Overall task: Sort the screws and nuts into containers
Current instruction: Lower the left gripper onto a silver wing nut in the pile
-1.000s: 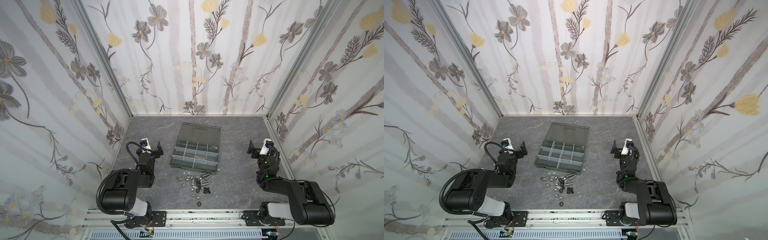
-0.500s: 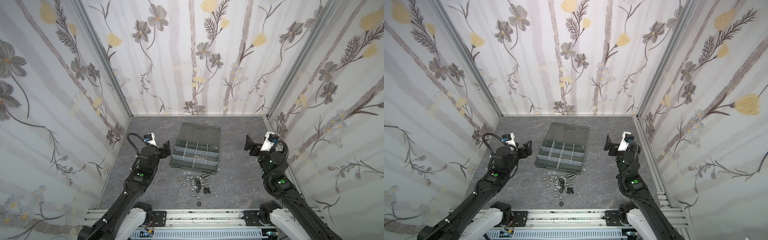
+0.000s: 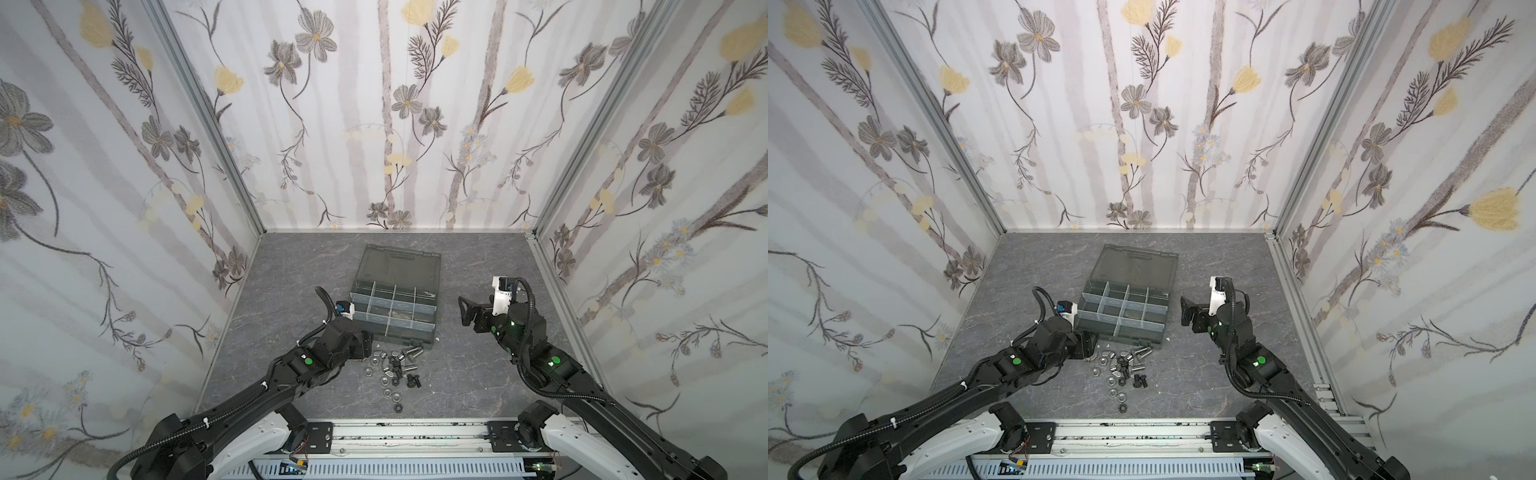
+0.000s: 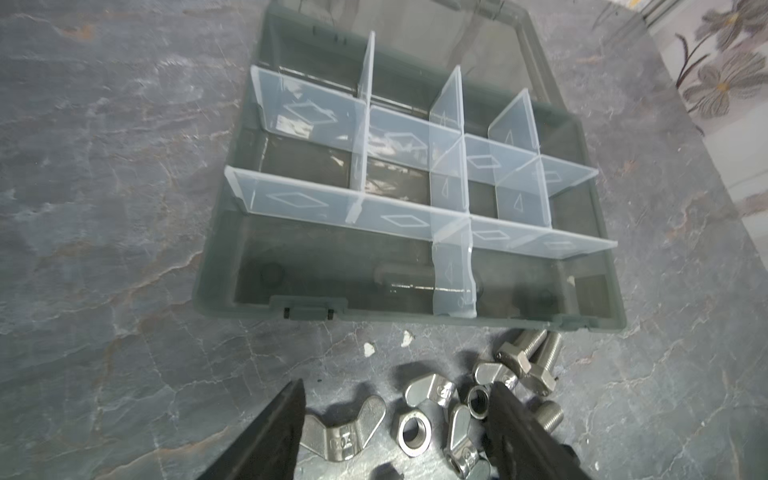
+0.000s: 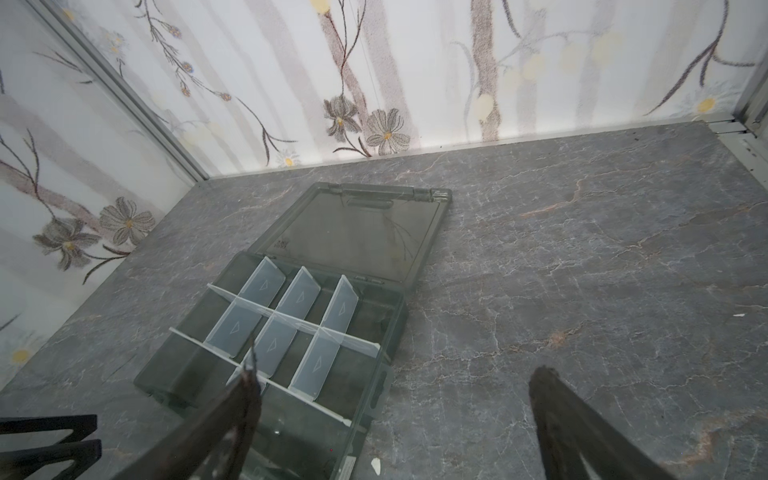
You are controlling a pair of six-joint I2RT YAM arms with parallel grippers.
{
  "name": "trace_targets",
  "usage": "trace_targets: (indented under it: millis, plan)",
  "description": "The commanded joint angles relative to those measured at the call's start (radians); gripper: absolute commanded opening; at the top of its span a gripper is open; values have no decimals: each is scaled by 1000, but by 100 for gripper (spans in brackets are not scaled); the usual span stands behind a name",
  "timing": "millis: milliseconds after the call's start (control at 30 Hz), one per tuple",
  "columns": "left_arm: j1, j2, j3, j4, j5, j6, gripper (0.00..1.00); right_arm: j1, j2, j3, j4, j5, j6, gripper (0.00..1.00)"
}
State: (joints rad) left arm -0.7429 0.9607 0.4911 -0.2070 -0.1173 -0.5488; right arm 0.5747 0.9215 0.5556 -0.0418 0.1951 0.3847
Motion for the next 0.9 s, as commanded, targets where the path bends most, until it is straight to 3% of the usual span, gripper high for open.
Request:
trace_targets:
  millis: [0, 267, 433, 567, 867]
  plan:
    - [-16, 41, 4, -13, -6, 19, 68, 3, -3, 7, -12, -13, 19, 100]
    - [-33, 164, 34, -14, 25, 66, 61, 2, -12, -3, -26, -14, 29, 100]
    - [-48, 181, 30, -23, -53, 6, 56, 3, -15, -1, -29, -14, 34, 100]
    - [-65, 197, 39, -33, -64, 66, 56, 3, -15, -2, -32, -16, 34, 100]
    - [-69, 244, 56, -31, 32, 172, 55, 2, -16, -9, -46, -13, 38, 100]
